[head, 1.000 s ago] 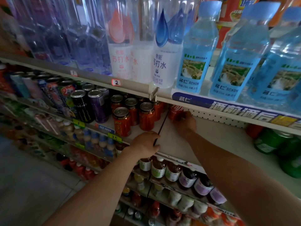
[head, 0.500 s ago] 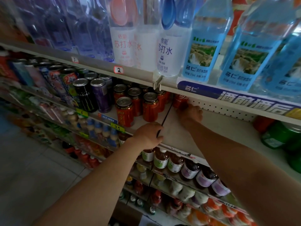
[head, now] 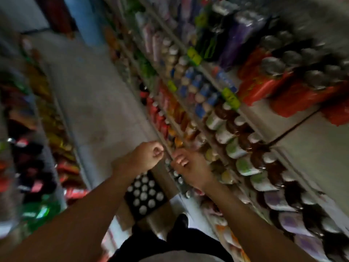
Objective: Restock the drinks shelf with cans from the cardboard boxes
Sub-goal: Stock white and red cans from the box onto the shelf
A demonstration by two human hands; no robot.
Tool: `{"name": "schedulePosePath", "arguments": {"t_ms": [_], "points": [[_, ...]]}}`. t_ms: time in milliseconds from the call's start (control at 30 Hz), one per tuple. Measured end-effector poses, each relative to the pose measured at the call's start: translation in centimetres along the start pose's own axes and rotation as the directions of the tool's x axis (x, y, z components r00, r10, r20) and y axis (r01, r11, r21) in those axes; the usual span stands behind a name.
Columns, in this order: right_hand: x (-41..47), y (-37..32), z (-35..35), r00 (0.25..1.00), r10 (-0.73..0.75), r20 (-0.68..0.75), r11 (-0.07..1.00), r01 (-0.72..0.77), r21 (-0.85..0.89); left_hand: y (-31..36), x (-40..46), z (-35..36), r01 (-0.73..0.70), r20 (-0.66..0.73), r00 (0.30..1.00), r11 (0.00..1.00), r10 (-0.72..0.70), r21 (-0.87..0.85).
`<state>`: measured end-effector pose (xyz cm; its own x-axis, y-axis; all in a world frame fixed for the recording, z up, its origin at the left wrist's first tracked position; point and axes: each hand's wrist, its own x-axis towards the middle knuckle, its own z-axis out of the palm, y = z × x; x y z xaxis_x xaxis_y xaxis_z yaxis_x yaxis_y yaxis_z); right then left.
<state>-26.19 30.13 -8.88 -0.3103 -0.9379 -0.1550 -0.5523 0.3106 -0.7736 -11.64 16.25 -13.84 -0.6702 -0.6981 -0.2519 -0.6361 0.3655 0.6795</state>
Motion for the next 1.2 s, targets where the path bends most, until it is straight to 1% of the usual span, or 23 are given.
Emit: {"name": "schedulePosePath", "arguments": {"t_ms": [33,67,100,133,167,200,267,300,333,367,433,533,567,600,667,700,800,867,933,1000,1100,1133,1200], "points": [[0.9,1.6,3.6,0.984,0.108,0.141,0.994,-0.105,-0.027,-3.9,-1.3,1.3,0.081,0.009,0.997,0.996,-0.081,-0.035],[1.2,2.9,5.4,0.954,0.193,0.23,0.981,-0.185,-0.057,-5.5,-2.2,2.0,0.137,0.033,0.99,0.989,-0.136,-0.047],[1.6,4.7,8.2,0.913,0.248,0.325,0.969,-0.231,-0.09,-7.9,-3.8,3.2,0.231,0.061,0.972,0.97,-0.227,-0.071],[2.0,6.4,10.9,0.876,0.274,0.397,0.962,-0.247,-0.12,-10.1,-5.0,4.4,0.331,0.096,0.941,0.942,-0.325,-0.057],[2.4,8.0,13.8,0.846,0.288,0.449,0.957,-0.247,-0.15,-12.6,-6.1,5.9,0.385,0.121,0.918,0.921,-0.377,-0.054],[2.5,9.9,16.4,0.812,0.314,0.492,0.949,-0.256,-0.183,-14.6,-7.1,7.3,0.401,0.117,0.913,0.913,-0.391,-0.078],[3.1,14.2,22.3,0.754,0.341,0.561,0.94,-0.257,-0.226,-19.2,-8.9,10.8,0.461,0.098,0.887,0.868,-0.451,-0.185],[3.1,16.5,25.1,0.72,0.375,0.584,0.927,-0.272,-0.259,-21.5,-9.3,12.7,0.521,0.127,0.854,0.827,-0.505,-0.21],[3.4,20.1,29.7,0.696,0.381,0.608,0.924,-0.267,-0.273,-24.8,-9.8,15.3,0.545,0.114,0.838,0.81,-0.533,-0.217],[3.8,21.5,30.8,0.706,0.397,0.586,0.917,-0.276,-0.289,-24.7,-9.5,15.3,0.545,0.11,0.838,0.814,-0.534,-0.202],[4.5,27.4,37.4,0.716,0.396,0.575,0.915,-0.253,-0.316,-28.8,-9.4,19.2,0.587,0.126,0.81,0.788,-0.573,-0.186],[6.1,33.2,44.3,0.76,0.365,0.537,0.917,-0.196,-0.347,-34.3,-8.6,24.8,0.61,0.132,0.792,0.767,-0.595,-0.201],[7.0,33.9,45.4,0.777,0.347,0.525,0.922,-0.18,-0.343,-35.4,-8.3,25.8,0.614,0.135,0.789,0.761,-0.6,-0.21],[7.5,35.9,47.7,0.779,0.338,0.527,0.923,-0.166,-0.347,-37.2,-8.0,27.6,0.632,0.142,0.774,0.743,-0.616,-0.222],[8.9,38.5,50.8,0.779,0.317,0.542,0.915,-0.1,-0.391,-39.4,-7.5,29.9,0.634,0.133,0.772,0.736,-0.622,-0.238],[9.5,39.1,51.6,0.774,0.311,0.552,0.904,-0.062,-0.423,-40.1,-7.3,30.6,0.632,0.123,0.772,0.735,-0.623,-0.247],[10.1,42.0,54.6,0.768,0.268,0.582,0.903,0.01,-0.429,-42.2,-7.4,33.3,0.638,0.109,0.763,0.718,-0.637,-0.278],[9.9,43.0,55.4,0.76,0.253,0.599,0.898,0.045,-0.437,-42.8,-7.8,34.7,0.644,0.099,0.753,0.699,-0.65,-0.31],[9.8,43.1,55.3,0.788,0.209,0.58,0.908,0.063,-0.413,-42.8,-8.1,35.5,0.644,0.097,0.751,0.691,-0.653,-0.329],[9.6,42.4,54.3,0.814,0.192,0.547,0.934,0.018,-0.356,-42.5,-8.5,35.9,0.646,0.095,0.746,0.683,-0.659,-0.34],[9.3,39.9,50.8,0.827,0.225,0.515,0.962,-0.106,-0.251,-41.4,-8.3,35.1,0.642,0.071,0.74,0.671,-0.668,-0.37],[9.4,38.2,48.7,0.827,0.235,0.512,0.968,-0.15,-0.201,-40.5,-7.9,33.9,0.628,0.059,0.749,0.68,-0.66,-0.378],[9.4,34.9,44.7,0.804,0.226,0.551,0.971,-0.231,-0.061,-38.7,-6.8,31.5,0.555,0.026,0.804,0.735,-0.593,-0.39]]}}
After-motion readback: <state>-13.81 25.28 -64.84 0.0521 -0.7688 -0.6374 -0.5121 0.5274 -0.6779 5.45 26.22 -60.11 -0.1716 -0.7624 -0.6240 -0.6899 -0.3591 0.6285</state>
